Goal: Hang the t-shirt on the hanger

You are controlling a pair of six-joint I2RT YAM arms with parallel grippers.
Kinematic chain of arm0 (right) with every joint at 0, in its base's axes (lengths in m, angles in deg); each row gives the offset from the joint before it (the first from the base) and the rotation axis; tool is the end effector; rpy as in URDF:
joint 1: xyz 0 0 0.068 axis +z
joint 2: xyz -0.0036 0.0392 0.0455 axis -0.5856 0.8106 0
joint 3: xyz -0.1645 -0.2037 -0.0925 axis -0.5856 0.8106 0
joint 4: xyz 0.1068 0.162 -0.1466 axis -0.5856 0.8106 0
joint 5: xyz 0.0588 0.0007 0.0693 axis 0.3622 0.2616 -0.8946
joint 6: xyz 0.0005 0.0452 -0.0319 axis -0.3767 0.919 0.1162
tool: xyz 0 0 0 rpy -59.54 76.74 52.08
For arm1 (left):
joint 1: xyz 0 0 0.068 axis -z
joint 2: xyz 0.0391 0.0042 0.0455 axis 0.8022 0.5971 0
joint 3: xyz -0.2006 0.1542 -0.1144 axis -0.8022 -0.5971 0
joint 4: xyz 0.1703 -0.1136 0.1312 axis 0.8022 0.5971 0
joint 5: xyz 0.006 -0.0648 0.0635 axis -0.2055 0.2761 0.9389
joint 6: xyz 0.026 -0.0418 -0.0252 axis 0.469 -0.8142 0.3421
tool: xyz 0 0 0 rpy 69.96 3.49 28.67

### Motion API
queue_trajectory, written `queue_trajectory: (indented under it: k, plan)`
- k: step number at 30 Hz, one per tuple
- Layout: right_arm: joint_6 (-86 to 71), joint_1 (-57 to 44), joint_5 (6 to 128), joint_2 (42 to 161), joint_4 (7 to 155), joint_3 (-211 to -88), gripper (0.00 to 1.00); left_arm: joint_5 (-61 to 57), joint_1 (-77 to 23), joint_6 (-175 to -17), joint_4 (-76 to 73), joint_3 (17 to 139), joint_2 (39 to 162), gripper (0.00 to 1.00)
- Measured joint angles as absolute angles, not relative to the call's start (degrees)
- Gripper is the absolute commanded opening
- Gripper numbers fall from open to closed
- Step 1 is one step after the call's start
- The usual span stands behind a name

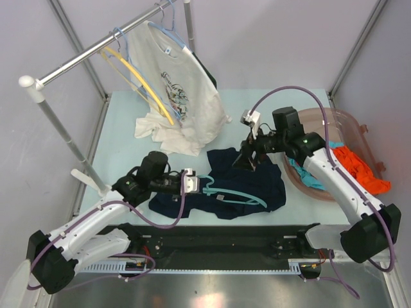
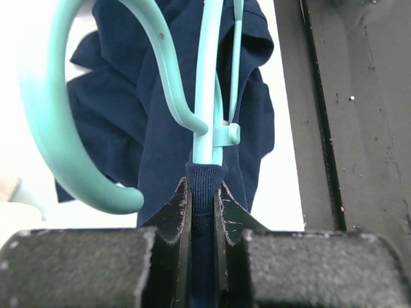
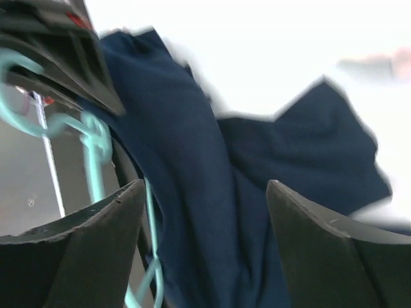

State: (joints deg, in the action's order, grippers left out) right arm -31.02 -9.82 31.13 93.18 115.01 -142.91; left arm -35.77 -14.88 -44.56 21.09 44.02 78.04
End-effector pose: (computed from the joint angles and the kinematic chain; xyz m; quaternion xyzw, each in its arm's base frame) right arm 0.2130 0.1330 0.3512 -0.4553 0.7201 0.3676 0.3729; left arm 0.1208 -0.1282 0.2704 0.6493 0.5396 -0.3148 0.4338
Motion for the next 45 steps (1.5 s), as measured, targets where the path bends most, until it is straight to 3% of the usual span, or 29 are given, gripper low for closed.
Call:
queue_trajectory:
  k: [3,11,18,24,33,38,45]
  plan:
    - [-32.4,-9.2,35.3,93.4,119.3,-140.9,0.72,-36.1,-14.8,-43.8,20.7,44.0,77.9,0.0]
    - [-35.5,-6.3,43.6,98.0,129.9,-134.1,0.76,-36.1,-14.5,-43.4,20.6,44.0,78.1,0.0]
    - [-36.6,-0.6,45.3,97.2,128.2,-131.4,0.73,-37.6,-14.1,-43.4,20.8,44.0,78.1,0.0]
    - [-35.0,0.0,47.1,101.1,123.8,-130.6,0.65,-37.6,-14.0,-43.4,20.6,44.0,78.1,0.0]
    - [-33.9,-2.7,41.1,99.5,120.3,-129.7,0.83,-38.0,-14.0,-43.3,20.6,44.0,77.3,0.0]
    - [-34.6,-5.3,36.3,95.8,119.8,-129.2,0.84,-39.6,-14.0,-40.3,20.9,44.0,75.5,0.0]
    - [-33.3,-0.3,34.0,98.1,116.5,-130.8,0.82,-40.5,-13.8,-36.8,22.0,44.0,75.9,0.0]
